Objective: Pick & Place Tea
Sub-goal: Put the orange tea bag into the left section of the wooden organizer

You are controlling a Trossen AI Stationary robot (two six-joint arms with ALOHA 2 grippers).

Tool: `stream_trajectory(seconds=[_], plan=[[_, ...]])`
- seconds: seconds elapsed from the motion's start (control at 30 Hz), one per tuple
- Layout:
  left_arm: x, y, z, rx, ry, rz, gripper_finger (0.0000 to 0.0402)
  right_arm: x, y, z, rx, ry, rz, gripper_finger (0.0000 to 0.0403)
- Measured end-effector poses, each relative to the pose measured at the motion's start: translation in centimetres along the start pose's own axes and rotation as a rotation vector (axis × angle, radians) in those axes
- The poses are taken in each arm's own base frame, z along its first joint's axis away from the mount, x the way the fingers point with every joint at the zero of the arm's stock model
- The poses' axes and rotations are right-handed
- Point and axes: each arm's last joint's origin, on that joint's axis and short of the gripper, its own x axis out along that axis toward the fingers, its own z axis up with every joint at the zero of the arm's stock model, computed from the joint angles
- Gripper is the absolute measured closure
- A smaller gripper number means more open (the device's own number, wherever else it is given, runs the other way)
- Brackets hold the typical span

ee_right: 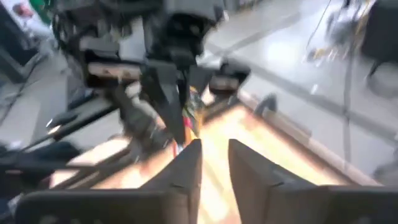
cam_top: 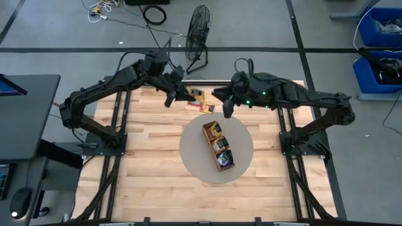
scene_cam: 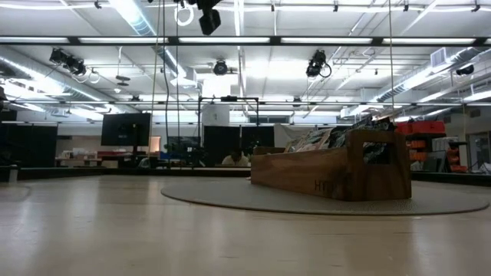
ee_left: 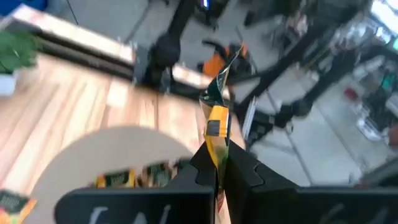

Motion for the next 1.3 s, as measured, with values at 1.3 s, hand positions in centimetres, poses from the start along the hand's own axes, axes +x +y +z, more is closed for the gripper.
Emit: stream_trajectory(seconds=[1.3], plan=[[2.2,-2.5,-3.7,0.186,0.290,0.094,0.0392,9.4,-0.6,-3.0,0.096,0.274,0.325,0.0206]])
